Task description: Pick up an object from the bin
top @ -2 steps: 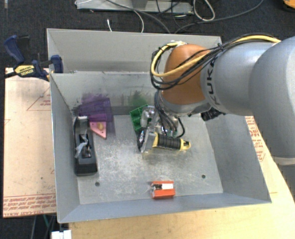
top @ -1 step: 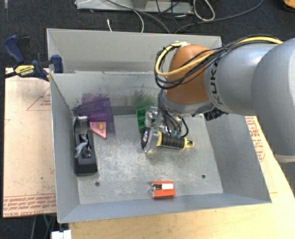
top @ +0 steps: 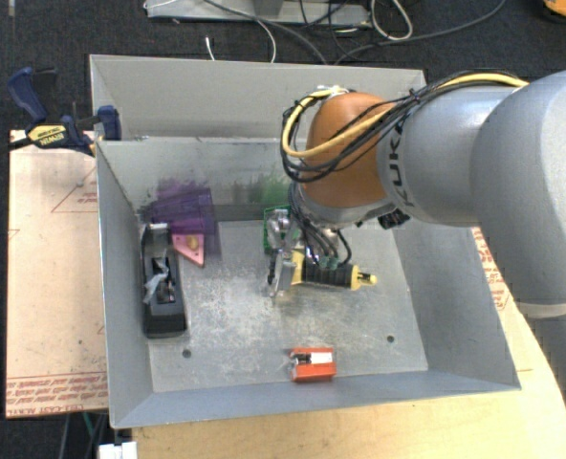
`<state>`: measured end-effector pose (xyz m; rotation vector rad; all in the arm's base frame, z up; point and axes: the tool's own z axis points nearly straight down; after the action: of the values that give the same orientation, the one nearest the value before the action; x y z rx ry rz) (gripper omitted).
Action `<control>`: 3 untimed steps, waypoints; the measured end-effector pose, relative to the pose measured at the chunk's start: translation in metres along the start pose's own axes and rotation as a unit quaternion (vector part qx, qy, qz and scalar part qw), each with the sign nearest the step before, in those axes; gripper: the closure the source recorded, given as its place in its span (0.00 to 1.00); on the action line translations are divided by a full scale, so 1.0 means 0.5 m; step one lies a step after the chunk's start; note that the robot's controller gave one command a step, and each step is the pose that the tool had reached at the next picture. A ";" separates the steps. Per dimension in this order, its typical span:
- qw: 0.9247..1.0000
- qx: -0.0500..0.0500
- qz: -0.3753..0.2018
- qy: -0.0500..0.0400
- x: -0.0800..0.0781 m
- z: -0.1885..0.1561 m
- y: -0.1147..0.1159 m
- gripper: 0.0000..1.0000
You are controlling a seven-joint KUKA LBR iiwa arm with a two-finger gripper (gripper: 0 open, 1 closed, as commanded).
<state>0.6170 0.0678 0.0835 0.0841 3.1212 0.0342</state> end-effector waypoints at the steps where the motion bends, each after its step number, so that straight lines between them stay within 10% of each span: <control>1: 1.000 -0.005 0.015 0.004 -0.008 0.005 -0.004 1.00; 3: 1.000 -0.014 -0.015 -0.008 0.004 0.000 -0.179 1.00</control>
Offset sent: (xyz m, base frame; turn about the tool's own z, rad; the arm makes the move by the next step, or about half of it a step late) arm -0.0039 -0.0624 -0.0022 -0.0970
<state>0.6104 -0.0216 0.0812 0.0356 3.1037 0.0778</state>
